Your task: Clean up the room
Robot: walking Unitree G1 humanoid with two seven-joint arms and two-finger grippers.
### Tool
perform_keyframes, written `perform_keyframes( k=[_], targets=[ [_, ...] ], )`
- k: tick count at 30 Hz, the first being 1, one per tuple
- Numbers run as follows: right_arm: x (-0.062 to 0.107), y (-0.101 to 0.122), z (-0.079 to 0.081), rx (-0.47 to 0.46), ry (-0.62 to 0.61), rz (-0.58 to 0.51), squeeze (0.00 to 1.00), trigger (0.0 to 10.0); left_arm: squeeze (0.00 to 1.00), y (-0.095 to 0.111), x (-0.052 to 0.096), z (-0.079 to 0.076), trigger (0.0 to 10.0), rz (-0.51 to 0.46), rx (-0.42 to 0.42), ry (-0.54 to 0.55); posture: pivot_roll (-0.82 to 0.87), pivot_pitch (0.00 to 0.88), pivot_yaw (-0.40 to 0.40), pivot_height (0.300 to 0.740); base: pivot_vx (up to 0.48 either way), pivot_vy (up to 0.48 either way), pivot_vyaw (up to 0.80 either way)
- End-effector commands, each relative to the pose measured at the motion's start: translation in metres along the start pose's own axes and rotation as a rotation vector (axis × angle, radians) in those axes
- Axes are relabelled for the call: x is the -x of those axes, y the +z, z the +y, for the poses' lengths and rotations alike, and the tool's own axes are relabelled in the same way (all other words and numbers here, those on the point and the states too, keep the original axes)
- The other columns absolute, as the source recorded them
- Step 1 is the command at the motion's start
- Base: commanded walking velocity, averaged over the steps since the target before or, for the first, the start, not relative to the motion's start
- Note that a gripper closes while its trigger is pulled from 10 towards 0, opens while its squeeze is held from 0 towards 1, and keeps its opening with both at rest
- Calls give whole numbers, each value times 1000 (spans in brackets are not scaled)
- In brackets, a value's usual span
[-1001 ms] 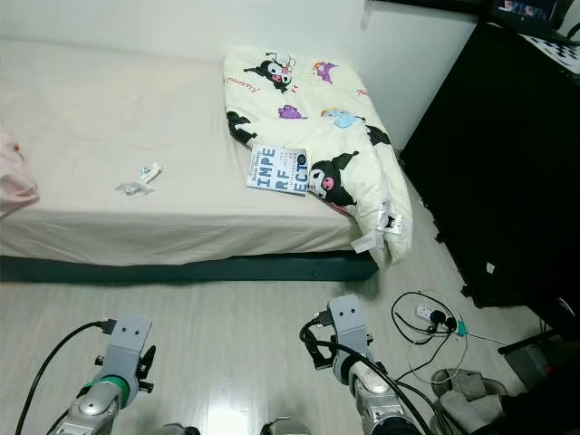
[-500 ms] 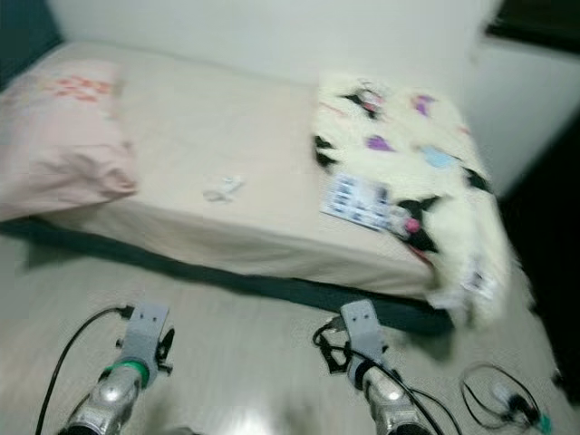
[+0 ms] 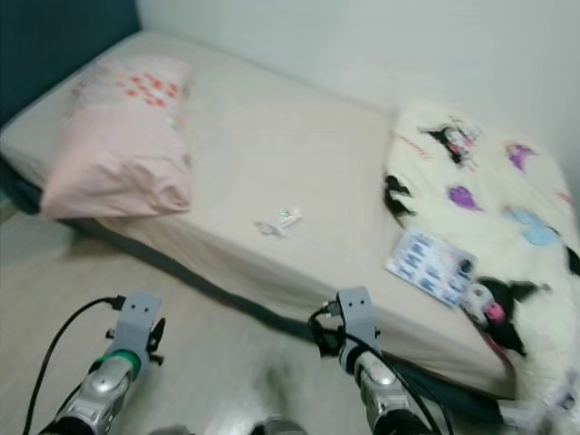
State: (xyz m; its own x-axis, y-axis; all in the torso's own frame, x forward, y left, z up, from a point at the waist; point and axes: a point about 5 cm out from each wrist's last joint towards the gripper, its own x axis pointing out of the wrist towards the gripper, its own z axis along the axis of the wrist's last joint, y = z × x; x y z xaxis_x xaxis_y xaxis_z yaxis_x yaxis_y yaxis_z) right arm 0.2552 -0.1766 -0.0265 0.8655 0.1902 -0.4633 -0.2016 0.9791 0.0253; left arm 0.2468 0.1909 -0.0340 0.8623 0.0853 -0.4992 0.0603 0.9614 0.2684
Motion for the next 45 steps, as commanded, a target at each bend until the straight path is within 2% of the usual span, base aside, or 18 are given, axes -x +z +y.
perform_keyframes(
  k=[1,7,18,20,24,25,27,28,29,30,34,38,45],
  targets=[
    [6,-10,-7,1,-28,35,0,10000,0,-2,1,-5,10000,11,-3,-14,-36,0,-41,740,480,0,0],
    [6,-9,-12,-27,-75,29,0,10000,0,-2,1,-5,10000,10,-10,-20,-37,0,-37,740,395,0,0],
    [6,-7,-15,-25,-98,28,0,10000,0,4,-1,-7,10000,-8,-9,-32,-37,0,-33,740,341,0,-484],
    [6,-6,-16,-32,-109,24,0,10000,0,9,-3,-7,10000,-39,-10,-45,-38,0,-31,740,315,0,0],
    [4,-1,-17,-60,-114,4,0,10000,0,32,-4,-12,10000,-172,-40,-113,-39,0,-29,740,0,0,0],
    [4,-1,-17,-60,-114,4,0,10000,0,32,-4,-12,10000,-172,-40,-113,-39,0,-29,740,0,0,0],
    [1,6,-16,-88,-93,-26,0,10000,0,58,0,-16,10000,-331,-71,-161,-35,0,-28,740,0,0,0],
    [1,6,-16,-88,-93,-26,0,10000,0,58,0,-16,10000,-331,-71,-161,-35,0,-28,740,0,0,0],
    [-2,11,-14,-110,-67,-49,0,10000,0,76,5,-17,10000,-430,-88,-179,-31,0,-27,740,0,0,0],
    [-4,16,-11,-129,-36,-71,0,10000,0,87,9,-18,10000,-480,-85,-184,-27,0,-24,740,0,0,0],
    [-9,27,-6,-166,-4,-118,0,10000,0,102,16,-18,10000,-549,-76,-193,-22,0,-22,740,0,0,0],
    [-11,30,-5,-158,-32,-127,0,10000,0,101,17,-19,10000,-543,-72,-201,-21,0,-22,740,0,0,0],
    [-10,30,-6,-167,-38,-134,0,10000,0,102,20,-24,10000,-530,-64,-210,-21,0,-20,715,0,0,0]
  ],
)
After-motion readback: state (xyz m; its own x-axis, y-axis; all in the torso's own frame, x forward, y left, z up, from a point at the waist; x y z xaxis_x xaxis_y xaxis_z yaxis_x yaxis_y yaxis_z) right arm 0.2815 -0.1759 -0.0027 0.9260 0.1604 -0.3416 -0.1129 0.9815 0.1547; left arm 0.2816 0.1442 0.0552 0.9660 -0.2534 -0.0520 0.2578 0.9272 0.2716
